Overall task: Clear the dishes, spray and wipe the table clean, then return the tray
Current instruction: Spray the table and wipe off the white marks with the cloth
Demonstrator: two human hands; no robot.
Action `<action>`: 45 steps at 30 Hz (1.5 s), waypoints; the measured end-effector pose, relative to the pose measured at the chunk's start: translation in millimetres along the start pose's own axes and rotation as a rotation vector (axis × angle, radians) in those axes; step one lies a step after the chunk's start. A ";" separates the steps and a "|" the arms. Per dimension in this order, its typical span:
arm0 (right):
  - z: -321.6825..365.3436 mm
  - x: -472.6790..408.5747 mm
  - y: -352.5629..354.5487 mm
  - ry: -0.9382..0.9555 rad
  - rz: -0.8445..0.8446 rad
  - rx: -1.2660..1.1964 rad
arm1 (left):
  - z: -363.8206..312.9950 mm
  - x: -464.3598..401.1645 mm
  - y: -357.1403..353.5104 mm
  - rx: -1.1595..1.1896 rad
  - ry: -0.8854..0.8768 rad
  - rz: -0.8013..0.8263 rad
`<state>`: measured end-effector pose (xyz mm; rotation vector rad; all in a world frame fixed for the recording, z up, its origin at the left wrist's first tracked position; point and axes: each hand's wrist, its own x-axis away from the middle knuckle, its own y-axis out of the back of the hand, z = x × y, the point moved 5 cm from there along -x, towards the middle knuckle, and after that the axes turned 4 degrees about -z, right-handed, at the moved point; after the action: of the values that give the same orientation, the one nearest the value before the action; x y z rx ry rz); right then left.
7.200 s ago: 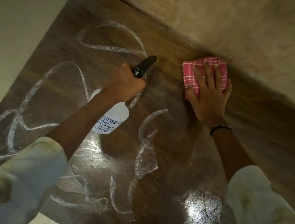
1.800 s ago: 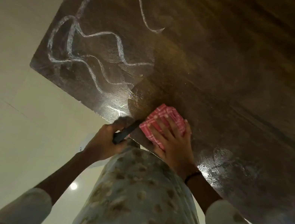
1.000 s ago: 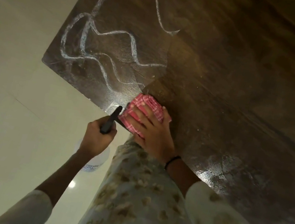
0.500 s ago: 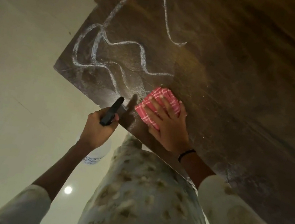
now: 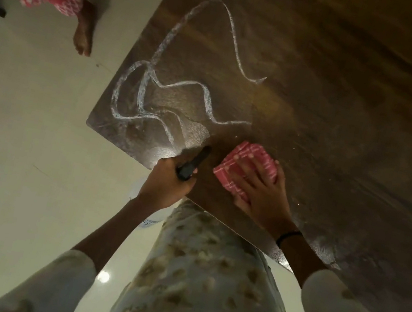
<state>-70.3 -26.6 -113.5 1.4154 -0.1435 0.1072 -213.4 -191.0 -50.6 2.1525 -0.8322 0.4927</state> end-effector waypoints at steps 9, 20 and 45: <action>-10.2 -13.2 3.9 -0.125 0.028 0.029 | -43.8 -26.2 -19.3 -0.183 -0.056 0.017; -58.2 -54.5 19.6 -0.319 -0.034 -0.027 | -44.6 -55.3 -4.8 -0.217 0.022 -0.001; -39.9 -157.6 33.6 -0.479 -0.111 -0.111 | -79.6 -119.0 37.2 -0.145 -0.113 -0.066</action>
<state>-229.7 19.7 -112.5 1.3140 -0.4577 -0.3298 -330.3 -100.4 -49.1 2.0806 -0.8296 0.2711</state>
